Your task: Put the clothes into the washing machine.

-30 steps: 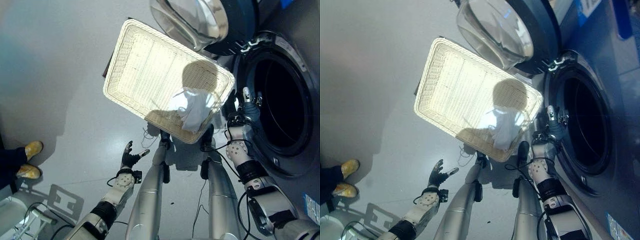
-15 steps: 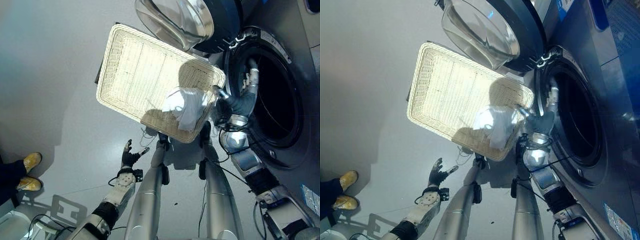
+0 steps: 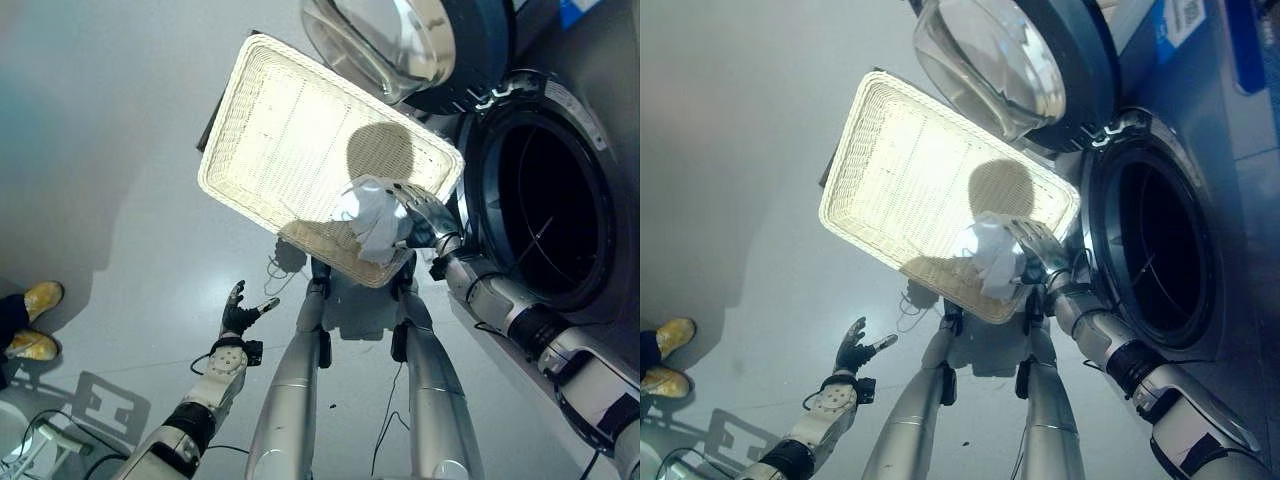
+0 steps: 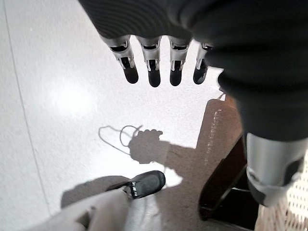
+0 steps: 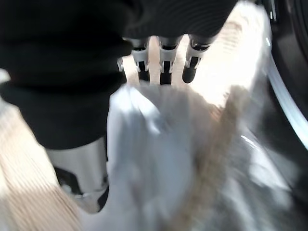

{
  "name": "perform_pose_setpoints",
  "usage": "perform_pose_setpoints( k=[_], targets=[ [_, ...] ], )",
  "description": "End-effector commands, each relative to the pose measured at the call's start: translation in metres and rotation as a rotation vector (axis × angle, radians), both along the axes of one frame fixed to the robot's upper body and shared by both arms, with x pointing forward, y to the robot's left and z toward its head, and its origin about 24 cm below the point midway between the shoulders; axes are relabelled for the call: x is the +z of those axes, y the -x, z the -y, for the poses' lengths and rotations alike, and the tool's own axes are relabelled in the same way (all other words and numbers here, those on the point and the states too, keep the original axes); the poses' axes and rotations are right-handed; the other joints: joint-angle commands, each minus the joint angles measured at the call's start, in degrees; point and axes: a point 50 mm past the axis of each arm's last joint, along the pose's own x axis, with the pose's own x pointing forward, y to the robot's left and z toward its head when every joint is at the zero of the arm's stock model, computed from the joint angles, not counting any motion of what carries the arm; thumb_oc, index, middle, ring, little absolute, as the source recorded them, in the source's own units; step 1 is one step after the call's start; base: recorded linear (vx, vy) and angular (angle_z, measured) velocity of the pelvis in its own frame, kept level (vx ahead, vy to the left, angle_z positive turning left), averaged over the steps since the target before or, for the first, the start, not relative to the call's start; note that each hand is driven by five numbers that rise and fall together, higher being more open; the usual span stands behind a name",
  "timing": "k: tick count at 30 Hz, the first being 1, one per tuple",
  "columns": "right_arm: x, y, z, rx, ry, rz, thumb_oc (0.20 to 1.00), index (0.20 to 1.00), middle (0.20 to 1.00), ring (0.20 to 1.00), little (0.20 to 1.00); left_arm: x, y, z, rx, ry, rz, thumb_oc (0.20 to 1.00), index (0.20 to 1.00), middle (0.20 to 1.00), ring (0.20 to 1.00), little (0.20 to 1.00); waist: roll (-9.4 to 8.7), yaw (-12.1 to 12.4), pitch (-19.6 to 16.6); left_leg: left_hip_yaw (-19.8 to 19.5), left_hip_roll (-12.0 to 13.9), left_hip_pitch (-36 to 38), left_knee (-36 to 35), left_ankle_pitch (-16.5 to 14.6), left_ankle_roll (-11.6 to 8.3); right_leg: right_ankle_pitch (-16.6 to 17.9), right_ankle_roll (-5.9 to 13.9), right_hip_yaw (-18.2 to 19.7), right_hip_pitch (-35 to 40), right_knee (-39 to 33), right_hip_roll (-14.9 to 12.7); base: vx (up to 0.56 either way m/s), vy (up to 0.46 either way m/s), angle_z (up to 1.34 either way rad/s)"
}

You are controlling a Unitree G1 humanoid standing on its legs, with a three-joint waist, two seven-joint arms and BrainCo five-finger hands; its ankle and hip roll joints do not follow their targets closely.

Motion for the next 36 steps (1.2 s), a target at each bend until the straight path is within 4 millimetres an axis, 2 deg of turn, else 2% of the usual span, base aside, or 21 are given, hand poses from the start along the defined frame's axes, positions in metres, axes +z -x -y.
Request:
perform_pose_setpoints(
  k=[1,6,7,10,14,20,21,28,33,34,36],
  targets=[
    [-0.004,-0.008,0.014,-0.097,0.114,-0.157,1.0,1.0,1.0,1.0,1.0,0.006,-0.008,-0.007,-0.011,-0.039,-0.011,1.0,1.0,1.0,1.0,1.0,-0.64,3.6,-0.61,2.56,-4.86,-0.11,1.76,-4.26,0.28,-0.93,4.3,-1.34,-0.63,1.24,0.56,0.0,-0.007,0.03],
    [-0.006,-0.01,0.017,-0.128,0.113,-0.188,1.0,1.0,1.0,1.0,1.0,0.008,-0.01,-0.006,-0.022,-0.045,-0.009,1.0,1.0,1.0,1.0,1.0,-0.46,4.11,-0.61,2.3,-4.78,-0.1,1.02,-3.78,0.23,-0.9,4.31,-1.78,-0.61,1.15,0.57,0.0,-0.057,0.08],
    [-0.007,-0.024,0.034,-0.289,0.247,-0.297,1.0,1.0,1.0,1.0,1.0,0.014,-0.019,0.012,-0.097,-0.061,0.01,1.0,1.0,1.0,1.0,1.0,1.26,6.61,-0.61,1.4,-4.7,-0.98,-0.7,-2.27,-0.22,-0.57,4.23,-3.67,-1.11,0.61,0.0,0.0,-0.163,0.1],
    [-0.011,-0.026,0.039,-0.342,0.338,-0.357,1.0,1.0,1.0,1.0,1.0,0.015,-0.021,0.023,-0.128,-0.068,0.014,1.0,1.0,1.0,1.0,1.0,2.17,7.58,-0.61,1.06,-4.76,-1.78,-0.75,-2.02,-0.16,-0.59,4.2,-4.8,-1.6,0.79,-0.55,0.02,-0.113,0.14],
    [-0.012,-0.027,0.037,-0.374,0.336,-0.34,1.0,1.0,1.0,1.0,1.0,0.016,-0.021,0.034,-0.153,-0.062,0.019,1.0,1.0,1.0,1.0,1.0,3.25,8.22,-0.61,0.77,-4.97,-2.27,-0.91,-1.57,-0.18,-0.3,4.22,-5.45,-2.08,0.81,-1.0,0.01,-0.032,0.13],
    [-0.012,-0.027,0.037,-0.375,0.336,-0.337,1.0,1.0,1.0,1.0,1.0,0.016,-0.021,0.034,-0.155,-0.061,0.019,1.0,1.0,1.0,1.0,1.0,3.31,8.24,-0.61,0.77,-4.97,-2.28,-0.93,-1.55,-0.18,-0.3,4.21,-5.46,-2.09,0.8,-1.02,0.01,0.002,0.09],
    [-0.01,-0.028,0.031,-0.36,0.29,-0.268,1.0,1.0,1.0,1.0,1.0,0.015,-0.02,0.045,-0.164,-0.044,0.025,1.0,1.0,1.0,1.0,1.0,4.06,8.05,-0.61,1.0,-4.99,-3.14,-0.81,-1.16,-0.37,-0.13,4.16,-5.18,-3.09,0.97,-1.01,0.05,0.013,0.06],
    [-0.021,-0.025,0.023,-0.328,0.32,-0.376,1.0,1.0,1.0,1.0,1.0,0.021,-0.025,0.052,-0.165,-0.026,0.052,1.0,1.0,1.0,1.0,1.0,4.28,7.32,-0.61,1.2,-4.5,-4.94,-1.72,-0.06,-0.79,0.78,3.99,-4.02,-5.2,0.14,-0.54,0.03,0.004,-0.02],
    [-0.023,-0.025,0.022,-0.318,0.33,-0.378,1.0,1.0,1.0,1.0,1.0,0.023,-0.026,0.055,-0.17,-0.024,0.06,1.0,1.0,1.0,1.0,1.0,4.55,7.16,-0.61,1.05,-4.58,-5.94,-1.45,0.15,-0.78,0.79,3.8,-3.55,-6.22,0.4,-0.38,0.02,-0.003,-0.03],
    [-0.019,-0.026,0.013,-0.278,0.207,-0.297,1.0,1.0,1.0,1.0,1.0,0.025,-0.027,0.058,-0.178,-0.02,0.055,1.0,1.0,1.0,1.0,1.0,4.89,6.66,-0.61,0.94,-4.63,-7.05,-1.28,0.33,-0.71,0.99,3.43,-2.71,-7.63,0.5,0.02,0.03,-0.011,-0.02],
    [-0.017,-0.026,0.01,-0.264,0.166,-0.276,1.0,1.0,1.0,1.0,1.0,0.024,-0.027,0.058,-0.177,-0.02,0.054,1.0,1.0,1.0,1.0,1.0,4.77,6.54,-0.61,0.99,-4.63,-7.17,-1.18,0.26,-0.72,1.02,3.41,-2.61,-7.75,0.44,0.06,0.02,-0.005,0.0]
  ],
)
